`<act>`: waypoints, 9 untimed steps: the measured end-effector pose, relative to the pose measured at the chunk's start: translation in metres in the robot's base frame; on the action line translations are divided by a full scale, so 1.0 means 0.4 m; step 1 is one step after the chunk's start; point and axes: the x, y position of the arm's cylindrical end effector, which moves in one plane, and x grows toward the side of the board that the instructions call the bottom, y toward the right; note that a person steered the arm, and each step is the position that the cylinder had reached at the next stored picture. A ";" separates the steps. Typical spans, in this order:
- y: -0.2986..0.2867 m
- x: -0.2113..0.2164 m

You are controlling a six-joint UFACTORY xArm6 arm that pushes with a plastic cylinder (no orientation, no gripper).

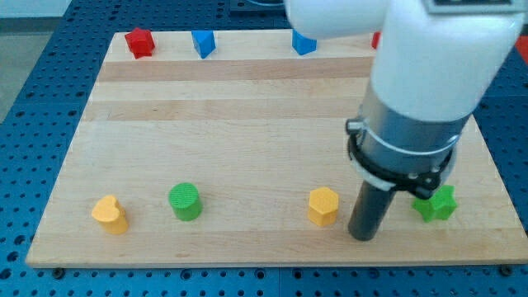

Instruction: Move the yellow blocks slightly to the left side

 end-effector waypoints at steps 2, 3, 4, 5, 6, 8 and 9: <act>-0.084 -0.023; -0.183 0.059; -0.425 0.034; -0.514 0.015; -0.640 -0.013; -0.806 -0.025; -0.809 -0.023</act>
